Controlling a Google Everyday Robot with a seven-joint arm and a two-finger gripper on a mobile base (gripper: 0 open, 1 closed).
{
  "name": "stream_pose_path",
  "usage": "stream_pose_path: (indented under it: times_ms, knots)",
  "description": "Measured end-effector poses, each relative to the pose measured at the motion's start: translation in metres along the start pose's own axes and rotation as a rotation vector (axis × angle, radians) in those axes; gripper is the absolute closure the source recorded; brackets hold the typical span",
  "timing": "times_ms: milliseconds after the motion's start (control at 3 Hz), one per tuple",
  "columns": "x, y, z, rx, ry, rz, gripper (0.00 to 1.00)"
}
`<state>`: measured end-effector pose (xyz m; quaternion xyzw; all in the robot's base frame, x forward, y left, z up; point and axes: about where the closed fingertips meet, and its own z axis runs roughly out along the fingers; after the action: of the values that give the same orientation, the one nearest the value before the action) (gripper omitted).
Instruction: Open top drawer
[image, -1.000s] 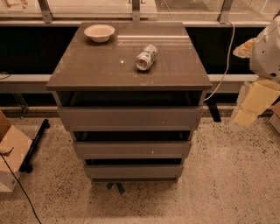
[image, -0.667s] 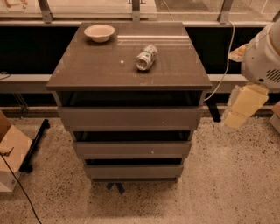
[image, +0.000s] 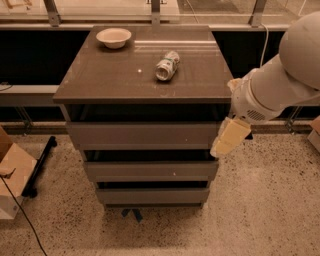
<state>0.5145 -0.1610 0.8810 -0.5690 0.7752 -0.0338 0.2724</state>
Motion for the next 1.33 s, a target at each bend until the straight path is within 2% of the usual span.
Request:
stream_pose_path:
  times_ms: [333,667,1000,1333]
  knots:
    - [0.000,0.000,0.000,0.000,0.000,0.000,0.00]
    - [-0.004,0.005,0.007,0.027,0.011,-0.011,0.00]
    - [-0.013,0.013,0.024,0.066,0.003,-0.011,0.00]
    - [-0.022,0.014,0.049,0.077,-0.034,0.017,0.00]
